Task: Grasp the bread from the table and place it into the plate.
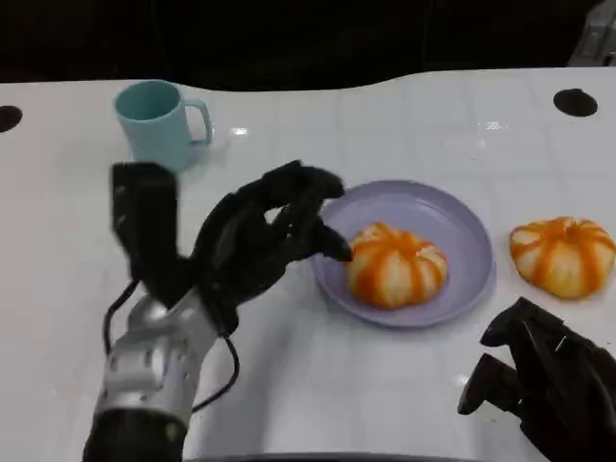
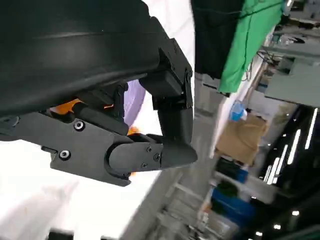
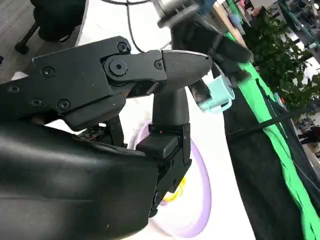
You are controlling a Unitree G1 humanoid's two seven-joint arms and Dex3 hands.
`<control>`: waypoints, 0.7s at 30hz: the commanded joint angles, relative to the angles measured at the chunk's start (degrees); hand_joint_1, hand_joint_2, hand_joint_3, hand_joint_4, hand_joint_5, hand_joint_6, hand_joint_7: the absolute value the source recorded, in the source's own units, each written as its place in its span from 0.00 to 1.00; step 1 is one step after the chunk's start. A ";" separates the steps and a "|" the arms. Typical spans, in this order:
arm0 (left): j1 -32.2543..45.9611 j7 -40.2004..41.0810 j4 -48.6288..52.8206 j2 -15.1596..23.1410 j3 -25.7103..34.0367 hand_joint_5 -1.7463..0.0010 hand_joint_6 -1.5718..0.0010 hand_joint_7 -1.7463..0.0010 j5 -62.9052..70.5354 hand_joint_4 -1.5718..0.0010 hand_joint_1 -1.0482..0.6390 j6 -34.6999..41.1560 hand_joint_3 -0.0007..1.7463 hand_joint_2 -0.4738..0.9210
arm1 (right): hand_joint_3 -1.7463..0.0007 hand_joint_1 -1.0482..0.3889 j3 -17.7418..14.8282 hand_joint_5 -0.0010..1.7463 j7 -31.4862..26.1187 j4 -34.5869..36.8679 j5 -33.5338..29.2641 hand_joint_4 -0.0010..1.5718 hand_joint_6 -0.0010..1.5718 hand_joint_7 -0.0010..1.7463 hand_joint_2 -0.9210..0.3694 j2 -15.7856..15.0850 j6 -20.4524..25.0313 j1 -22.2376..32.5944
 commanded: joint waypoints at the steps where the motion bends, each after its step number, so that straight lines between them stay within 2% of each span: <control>1: 8.55 3.50 -12.97 -0.89 2.15 0.00 0.70 0.06 -6.32 0.57 0.27 8.14 0.31 1.00 | 0.82 0.41 -0.45 1.00 -0.73 -0.79 0.40 0.43 0.35 0.91 0.00 -0.41 0.85 -0.09; 6: 17.33 7.74 -24.81 -2.18 3.05 0.00 0.64 0.05 -11.86 0.51 0.28 14.79 0.32 1.00 | 0.82 0.41 -0.30 1.00 -1.55 -1.72 0.24 0.43 0.35 0.91 0.00 -0.36 1.72 0.08; 11: 24.36 10.67 -32.70 -2.04 2.58 0.00 0.65 0.05 -14.15 0.52 0.28 18.44 0.31 1.00 | 0.82 0.40 -0.20 1.00 -1.94 -2.45 0.11 0.43 0.36 0.91 0.00 -0.45 2.16 0.32; 21: 31.58 12.21 -36.14 -0.60 1.84 0.00 0.69 0.04 -13.74 0.55 0.30 18.37 0.32 1.00 | 0.83 0.41 -0.88 1.00 -2.69 -3.53 1.58 0.41 0.35 0.90 0.00 0.08 3.65 0.58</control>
